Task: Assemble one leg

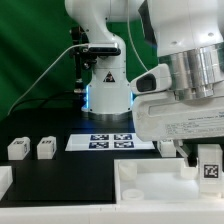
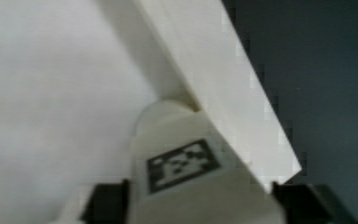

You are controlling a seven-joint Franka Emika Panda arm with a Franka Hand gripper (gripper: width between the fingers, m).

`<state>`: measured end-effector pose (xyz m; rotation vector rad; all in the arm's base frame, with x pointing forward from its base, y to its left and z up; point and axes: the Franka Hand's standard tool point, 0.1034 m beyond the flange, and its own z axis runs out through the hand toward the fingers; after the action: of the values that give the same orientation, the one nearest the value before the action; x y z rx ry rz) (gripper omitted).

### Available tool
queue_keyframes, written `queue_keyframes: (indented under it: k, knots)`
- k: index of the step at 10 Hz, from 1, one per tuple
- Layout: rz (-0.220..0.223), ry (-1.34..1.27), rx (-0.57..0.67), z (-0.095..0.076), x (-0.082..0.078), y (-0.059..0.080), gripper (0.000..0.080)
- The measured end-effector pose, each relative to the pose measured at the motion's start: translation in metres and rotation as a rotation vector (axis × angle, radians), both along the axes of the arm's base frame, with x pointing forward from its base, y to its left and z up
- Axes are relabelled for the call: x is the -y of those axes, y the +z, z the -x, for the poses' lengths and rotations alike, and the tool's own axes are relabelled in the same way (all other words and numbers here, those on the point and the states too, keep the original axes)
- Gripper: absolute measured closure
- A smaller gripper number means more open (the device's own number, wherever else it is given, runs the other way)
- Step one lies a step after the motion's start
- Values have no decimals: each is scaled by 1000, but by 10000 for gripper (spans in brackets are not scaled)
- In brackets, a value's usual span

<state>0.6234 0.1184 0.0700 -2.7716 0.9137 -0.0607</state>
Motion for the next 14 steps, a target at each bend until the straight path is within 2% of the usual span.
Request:
queue_keyframes:
  k: [1, 5, 7, 8, 9, 10, 11, 12, 13, 14]
  knots:
    - [-14, -101, -20, 0, 0, 0, 502]
    - [-66, -446, -92, 1, -2, 0, 502]
    - [-113, -747, -159, 1, -6, 0, 503]
    - [-164, -964, -215, 1, -4, -1, 503]
    - [-186, -1052, -241, 1, -3, -2, 503]
    - [-185, -1041, -239, 2, -5, -2, 503]
    - [-183, -1021, -234, 2, -5, -2, 426]
    - [-178, -975, -223, 2, -5, -2, 291]
    - [-160, -882, -208, 3, -6, -2, 291]
    - [-132, -730, -196, 8, -9, -4, 180]
